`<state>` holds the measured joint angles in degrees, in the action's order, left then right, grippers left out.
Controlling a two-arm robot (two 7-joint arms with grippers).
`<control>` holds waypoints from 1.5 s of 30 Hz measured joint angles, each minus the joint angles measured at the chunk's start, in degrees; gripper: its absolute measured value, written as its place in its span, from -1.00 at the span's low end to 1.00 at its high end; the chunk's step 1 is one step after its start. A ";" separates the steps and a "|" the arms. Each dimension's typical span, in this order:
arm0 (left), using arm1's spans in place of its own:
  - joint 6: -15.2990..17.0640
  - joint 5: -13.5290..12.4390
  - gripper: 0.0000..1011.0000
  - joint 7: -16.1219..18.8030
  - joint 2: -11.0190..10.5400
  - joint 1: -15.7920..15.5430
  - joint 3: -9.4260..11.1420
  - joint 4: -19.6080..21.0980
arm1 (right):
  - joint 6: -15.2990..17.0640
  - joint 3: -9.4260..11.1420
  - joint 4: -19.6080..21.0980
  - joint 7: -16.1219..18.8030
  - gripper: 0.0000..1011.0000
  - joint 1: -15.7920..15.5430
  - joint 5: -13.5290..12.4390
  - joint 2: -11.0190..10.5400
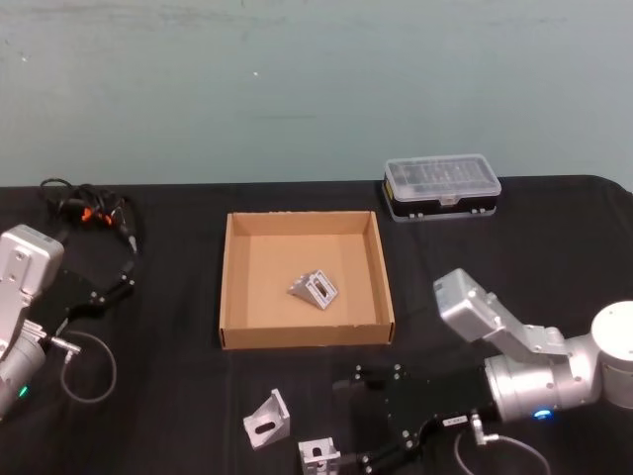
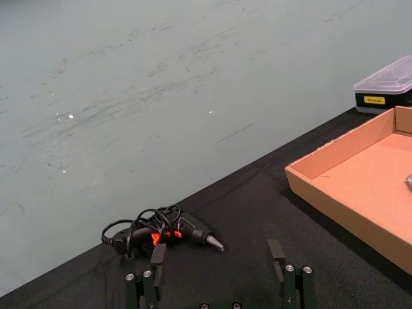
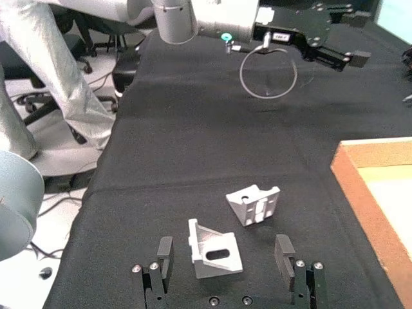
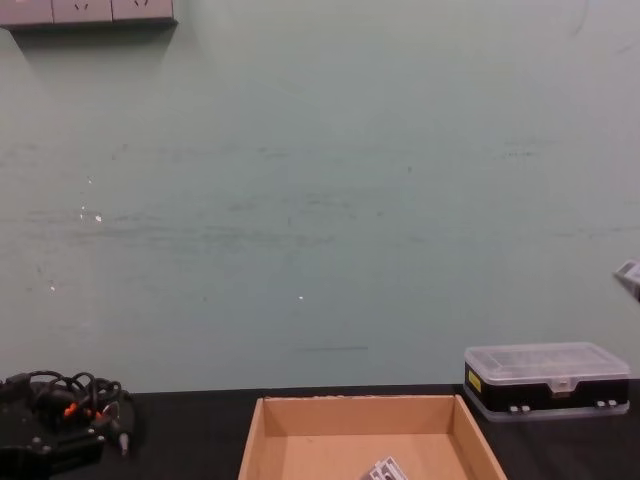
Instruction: Use one hand to pick up the angle iron from the table and place it into the box.
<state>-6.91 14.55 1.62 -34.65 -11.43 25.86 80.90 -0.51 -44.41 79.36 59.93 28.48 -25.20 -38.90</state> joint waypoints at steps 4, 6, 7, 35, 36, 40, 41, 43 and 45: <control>0.00 0.00 0.98 0.00 0.00 0.00 0.00 0.00 | 0.86 -1.03 0.60 -0.84 0.98 0.33 0.83 0.03; 0.00 0.00 0.98 0.00 0.00 0.00 0.00 0.00 | 1.25 -1.48 0.91 -1.19 0.98 0.51 1.06 0.07; 0.00 0.00 0.98 0.00 0.00 0.00 0.00 0.00 | 1.39 -1.61 1.02 -1.28 0.98 0.57 1.15 0.08; 0.00 0.00 0.98 0.00 0.00 0.00 0.00 0.00 | 6.06 -6.43 0.94 -1.49 0.98 4.11 4.21 1.81; 0.00 0.00 0.98 0.00 0.00 0.00 0.00 0.00 | 6.11 -6.53 0.92 -1.44 0.98 4.18 4.24 1.87; 0.00 0.00 0.98 0.00 0.00 0.00 0.00 0.00 | 6.34 -7.00 0.81 -1.28 0.98 4.54 4.30 2.10; 0.00 0.00 0.98 0.00 0.00 0.00 0.00 0.00 | 6.41 -7.14 0.77 -1.20 0.98 4.67 4.31 2.15; 0.00 0.00 0.98 0.00 0.00 0.00 0.00 0.00 | 6.57 -7.28 0.69 -0.99 0.98 4.82 4.30 2.21; 0.00 0.00 0.98 0.00 0.00 0.00 0.00 0.00 | 6.88 -7.43 0.56 -0.82 0.98 5.01 4.18 2.28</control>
<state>-6.91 14.55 1.62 -34.65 -11.43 25.86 80.90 6.37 -51.84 79.92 59.11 33.49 -21.02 -36.62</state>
